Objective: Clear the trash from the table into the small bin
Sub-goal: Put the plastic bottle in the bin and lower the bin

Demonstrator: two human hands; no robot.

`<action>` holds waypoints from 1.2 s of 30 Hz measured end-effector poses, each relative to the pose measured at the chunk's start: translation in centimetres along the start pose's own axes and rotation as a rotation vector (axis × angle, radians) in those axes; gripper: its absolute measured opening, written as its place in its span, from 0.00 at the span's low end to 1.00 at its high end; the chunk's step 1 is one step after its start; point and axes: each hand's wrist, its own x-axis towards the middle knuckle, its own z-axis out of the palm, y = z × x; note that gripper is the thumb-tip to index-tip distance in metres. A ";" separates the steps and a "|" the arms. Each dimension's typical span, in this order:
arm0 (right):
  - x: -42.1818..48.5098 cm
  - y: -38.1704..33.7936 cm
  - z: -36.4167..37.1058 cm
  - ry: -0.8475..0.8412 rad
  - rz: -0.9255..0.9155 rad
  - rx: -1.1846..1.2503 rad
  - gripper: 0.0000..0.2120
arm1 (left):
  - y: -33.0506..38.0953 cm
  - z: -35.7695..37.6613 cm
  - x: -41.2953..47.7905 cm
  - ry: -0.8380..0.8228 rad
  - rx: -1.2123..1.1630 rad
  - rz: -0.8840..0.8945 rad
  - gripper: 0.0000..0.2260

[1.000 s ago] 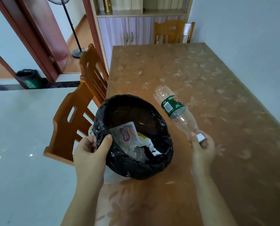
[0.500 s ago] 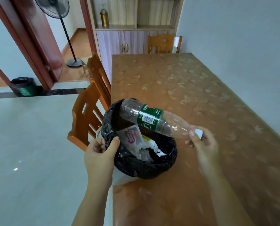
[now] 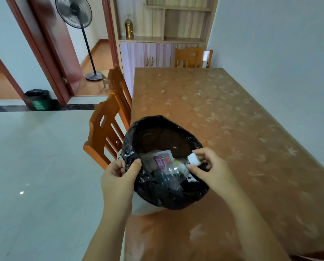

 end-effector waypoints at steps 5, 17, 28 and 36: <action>-0.5 0.5 -3.4 0.005 -0.035 -0.150 0.09 | 0.6 1.7 -1.8 0.028 0.025 0.020 0.08; -2.7 3.1 -6.1 0.170 -0.024 -0.228 0.11 | 0.1 1.2 -6.2 0.172 -0.018 0.036 0.07; -4.0 -2.2 4.3 -0.176 -0.233 -0.182 0.10 | -0.6 -10.9 -10.3 0.569 -0.074 0.001 0.09; -7.7 -7.8 16.1 -0.385 -0.351 -0.286 0.11 | -2.7 -24.6 -10.5 0.749 -0.026 -0.051 0.12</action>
